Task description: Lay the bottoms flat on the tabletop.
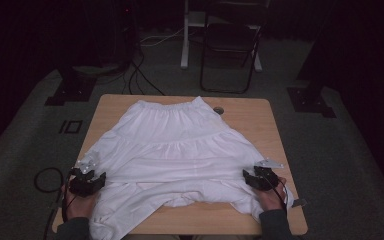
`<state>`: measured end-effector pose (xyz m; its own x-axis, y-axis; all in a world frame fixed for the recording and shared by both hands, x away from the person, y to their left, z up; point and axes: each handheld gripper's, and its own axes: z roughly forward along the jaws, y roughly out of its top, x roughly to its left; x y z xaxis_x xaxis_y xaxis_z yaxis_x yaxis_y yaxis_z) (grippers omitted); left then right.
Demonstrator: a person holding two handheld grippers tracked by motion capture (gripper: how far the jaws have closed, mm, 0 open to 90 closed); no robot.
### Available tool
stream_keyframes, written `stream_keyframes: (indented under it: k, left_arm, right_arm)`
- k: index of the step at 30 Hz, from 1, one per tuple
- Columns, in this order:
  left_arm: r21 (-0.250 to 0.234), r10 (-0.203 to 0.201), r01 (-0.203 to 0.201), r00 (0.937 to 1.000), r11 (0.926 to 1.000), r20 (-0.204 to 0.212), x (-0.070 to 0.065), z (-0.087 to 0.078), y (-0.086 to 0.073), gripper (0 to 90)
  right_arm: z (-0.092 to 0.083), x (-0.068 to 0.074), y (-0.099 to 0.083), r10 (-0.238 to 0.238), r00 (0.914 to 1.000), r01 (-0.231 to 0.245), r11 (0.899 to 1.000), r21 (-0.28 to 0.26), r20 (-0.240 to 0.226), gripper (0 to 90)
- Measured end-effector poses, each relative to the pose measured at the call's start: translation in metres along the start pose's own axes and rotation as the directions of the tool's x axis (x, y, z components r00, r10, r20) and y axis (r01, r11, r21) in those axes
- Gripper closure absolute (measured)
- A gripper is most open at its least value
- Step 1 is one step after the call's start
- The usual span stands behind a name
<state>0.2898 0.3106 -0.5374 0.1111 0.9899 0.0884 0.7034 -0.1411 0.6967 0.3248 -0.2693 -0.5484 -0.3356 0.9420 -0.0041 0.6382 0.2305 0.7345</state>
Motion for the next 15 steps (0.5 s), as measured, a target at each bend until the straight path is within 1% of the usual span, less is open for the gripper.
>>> stream_keyframes:
  k: [3,4,5,6,7,8,9,13,14,15]
  left_arm:
    - [-0.017,-0.037,0.036,0.9991,0.9992,-0.019,0.005,-0.008,-0.005,50.2]
    - [-0.009,-0.042,0.042,0.9961,0.9991,-0.077,0.007,-0.010,-0.007,50.8]
    - [0.001,-0.043,0.044,0.9897,0.9990,-0.136,0.010,-0.012,-0.008,52.8]
    - [-0.004,-0.076,0.076,0.9862,0.9971,-0.147,0.016,-0.014,-0.011,51.0]
    - [0.000,-0.114,0.115,0.9814,0.9933,-0.155,0.021,-0.015,-0.012,51.4]
    - [0.013,-0.125,0.128,0.9785,0.9916,-0.164,0.025,-0.016,-0.013,51.4]
    - [0.018,-0.123,0.127,0.9782,0.9917,-0.167,0.027,-0.016,-0.014,51.4]
    - [0.007,-0.118,0.121,0.9793,0.9926,-0.164,0.026,-0.021,-0.012,50.9]
    - [-0.006,-0.115,0.115,0.9815,0.9933,-0.153,0.024,-0.023,-0.010,50.5]
    - [-0.016,-0.099,0.098,0.9847,0.9951,-0.143,0.021,-0.027,-0.007,49.8]
  right_arm:
    - [-0.005,-0.003,-0.004,-0.006,1.0000,0.006,1.000,0.005,-0.006,48.2]
    - [-0.006,-0.004,-0.005,-0.006,1.0000,0.006,1.000,0.005,-0.006,48.3]
    - [-0.008,-0.005,-0.006,-0.007,1.0000,0.007,1.000,0.007,-0.004,49.0]
    - [-0.009,-0.006,-0.008,0.001,1.0000,-0.001,1.000,0.011,0.002,49.1]
    - [-0.011,-0.008,-0.009,0.003,1.0000,-0.004,1.000,0.011,0.005,49.3]
    - [-0.013,-0.009,-0.011,0.007,0.9999,-0.007,1.000,0.011,0.008,49.5]
    - [-0.016,-0.011,-0.013,0.014,0.9998,-0.014,1.000,0.014,0.016,49.5]
    - [-0.024,-0.015,-0.018,0.028,0.9987,-0.030,0.999,0.035,0.042,49.5]
    - [-0.027,-0.015,-0.020,0.036,0.9982,-0.038,0.998,0.043,0.047,49.5]
    - [-0.029,-0.016,-0.021,0.049,0.9976,-0.051,0.997,0.050,0.050,49.5]
